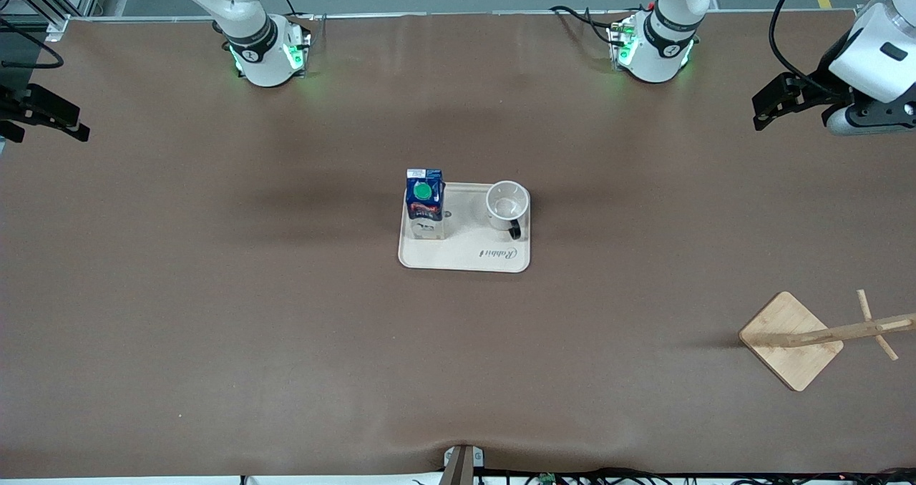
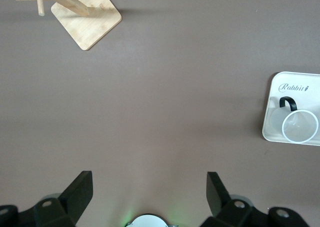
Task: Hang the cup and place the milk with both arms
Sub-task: 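Move the left gripper toward the white mug on the tray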
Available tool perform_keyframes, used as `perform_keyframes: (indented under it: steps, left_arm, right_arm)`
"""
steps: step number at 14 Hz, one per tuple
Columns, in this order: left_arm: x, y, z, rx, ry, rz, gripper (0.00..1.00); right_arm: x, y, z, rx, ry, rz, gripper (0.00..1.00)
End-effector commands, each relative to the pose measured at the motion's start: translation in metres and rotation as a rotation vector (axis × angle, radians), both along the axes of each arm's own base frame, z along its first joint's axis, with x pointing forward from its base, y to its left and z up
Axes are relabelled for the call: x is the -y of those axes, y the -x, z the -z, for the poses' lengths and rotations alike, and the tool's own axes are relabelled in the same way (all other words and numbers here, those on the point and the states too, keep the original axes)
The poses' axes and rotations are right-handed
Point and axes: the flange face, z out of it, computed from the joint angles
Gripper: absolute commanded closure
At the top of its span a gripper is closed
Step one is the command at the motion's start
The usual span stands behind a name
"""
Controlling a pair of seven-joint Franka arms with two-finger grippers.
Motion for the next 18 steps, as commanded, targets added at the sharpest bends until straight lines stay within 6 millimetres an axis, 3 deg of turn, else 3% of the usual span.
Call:
perform_keyframes:
  steps: [1, 4, 6, 10, 15, 18]
  left_arm:
    - [0.002, -0.002, -0.004, -0.005, -0.012, -0.003, 0.0]
    - [0.003, -0.006, -0.005, -0.003, -0.013, -0.001, 0.0]
    - [0.0, -0.019, -0.003, -0.002, -0.006, -0.004, 0.0]
    - [0.014, -0.024, 0.016, -0.034, -0.015, -0.089, 0.0]
    - [0.078, -0.038, 0.057, -0.045, -0.024, -0.186, 0.0]
    - [0.124, -0.042, 0.093, -0.039, -0.024, -0.21, 0.0]
  right_arm:
    - [0.002, 0.004, -0.001, -0.003, -0.003, -0.009, 0.0]
    - [0.002, 0.004, -0.001, -0.003, -0.003, -0.009, 0.0]
    - [0.002, 0.004, 0.0, -0.006, -0.003, -0.009, 0.0]
    - [0.002, 0.004, -0.001, -0.004, -0.003, -0.009, 0.0]
    - [0.001, 0.005, 0.0, -0.009, -0.003, -0.01, 0.0]
    - [0.001, 0.004, 0.0, -0.011, -0.003, -0.01, 0.0]
